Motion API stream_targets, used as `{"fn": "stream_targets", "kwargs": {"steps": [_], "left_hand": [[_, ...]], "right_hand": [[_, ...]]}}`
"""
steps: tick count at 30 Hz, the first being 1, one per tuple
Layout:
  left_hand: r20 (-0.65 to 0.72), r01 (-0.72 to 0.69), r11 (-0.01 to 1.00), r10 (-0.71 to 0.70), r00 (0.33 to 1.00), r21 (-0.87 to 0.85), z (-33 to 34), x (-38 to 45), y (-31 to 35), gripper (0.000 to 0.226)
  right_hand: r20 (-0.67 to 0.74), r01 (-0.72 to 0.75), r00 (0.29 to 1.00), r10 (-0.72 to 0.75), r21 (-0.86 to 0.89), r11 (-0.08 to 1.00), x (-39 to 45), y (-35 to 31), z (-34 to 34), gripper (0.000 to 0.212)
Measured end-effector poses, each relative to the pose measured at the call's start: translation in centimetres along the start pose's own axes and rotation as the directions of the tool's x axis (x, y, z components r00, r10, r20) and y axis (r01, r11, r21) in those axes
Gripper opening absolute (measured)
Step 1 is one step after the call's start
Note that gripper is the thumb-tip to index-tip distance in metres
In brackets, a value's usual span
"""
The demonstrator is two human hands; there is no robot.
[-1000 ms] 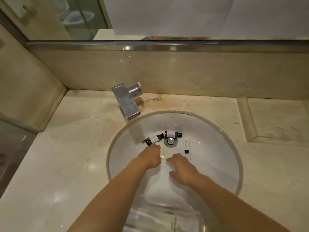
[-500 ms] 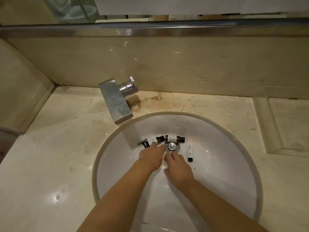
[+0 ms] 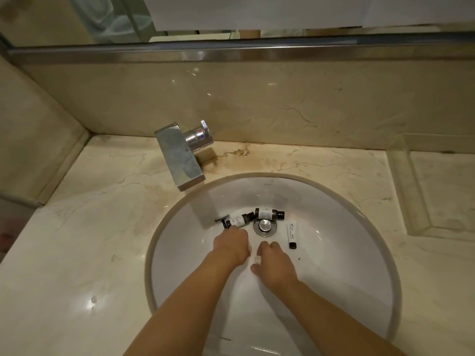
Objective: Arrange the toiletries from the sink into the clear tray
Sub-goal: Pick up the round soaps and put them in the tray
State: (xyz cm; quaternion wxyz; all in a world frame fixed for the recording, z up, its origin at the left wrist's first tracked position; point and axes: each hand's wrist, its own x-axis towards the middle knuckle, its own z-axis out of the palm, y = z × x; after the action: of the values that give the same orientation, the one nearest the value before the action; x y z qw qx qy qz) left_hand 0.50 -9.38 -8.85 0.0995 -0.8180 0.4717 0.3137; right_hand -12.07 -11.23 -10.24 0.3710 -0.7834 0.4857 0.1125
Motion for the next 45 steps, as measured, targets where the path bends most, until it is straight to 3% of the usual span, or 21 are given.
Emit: {"fn": "stream_targets", "kwargs": {"steps": [3, 6, 9, 12, 16, 19, 25, 37, 45], "left_hand": [[-0.007, -0.010, 0.995, 0.010, 1.000, -0.097, -0.7, -1.1, -0.6, 0.025], [-0.038, -0.038, 0.956, 0.028, 0.999, -0.290, -2.0, -2.5, -1.3, 0.014], [0.018, -0.065, 0.820, 0.091, 0.996, -0.569, -3.4, -4.4, -1.8, 0.019], [0.048, -0.065, 0.698, 0.141, 0.989, -0.713, -4.5, -7.0, -2.3, 0.017], [0.051, -0.102, 0.665, 0.207, 0.977, -0.740, -5.6, -10.6, -3.2, 0.023], [0.092, -0.116, 0.695, 0.255, 0.963, -0.710, -6.0, -13.3, -4.0, 0.033], [0.174, -0.160, 0.703, 0.378, 0.909, -0.693, -6.7, -17.7, -5.6, 0.023], [0.141, -0.151, 0.616, 0.398, 0.906, -0.773, -4.9, -24.1, -10.9, 0.023], [0.296, -0.073, 0.676, 0.415, 0.860, -0.734, -3.1, -26.4, -13.0, 0.021]], "right_hand": [[0.016, -0.092, 0.996, 0.091, 0.169, 0.981, -0.5, 0.6, -0.9, 0.030], [-0.058, -0.154, 0.979, 0.194, 0.408, 0.900, -1.7, 0.9, -2.0, 0.016], [-0.053, -0.168, 0.964, 0.261, 0.637, 0.752, -3.5, 0.0, -3.8, 0.018], [-0.036, -0.148, 0.968, 0.249, 0.719, 0.679, -5.1, -1.0, -5.5, 0.017], [-0.079, -0.075, 0.976, 0.201, 0.747, 0.660, -8.3, -3.0, -7.1, 0.014], [-0.121, -0.016, 0.977, 0.177, 0.781, 0.624, -10.8, -4.7, -7.5, 0.010], [-0.060, -0.017, 0.993, 0.104, 0.790, 0.612, -15.7, -7.6, -6.4, 0.015], [-0.008, -0.034, 0.999, 0.051, 0.645, 0.764, -22.4, -9.3, -2.7, 0.016], [0.067, -0.030, 0.998, -0.007, 0.546, 0.837, -25.6, -9.9, 0.3, 0.019]]}}
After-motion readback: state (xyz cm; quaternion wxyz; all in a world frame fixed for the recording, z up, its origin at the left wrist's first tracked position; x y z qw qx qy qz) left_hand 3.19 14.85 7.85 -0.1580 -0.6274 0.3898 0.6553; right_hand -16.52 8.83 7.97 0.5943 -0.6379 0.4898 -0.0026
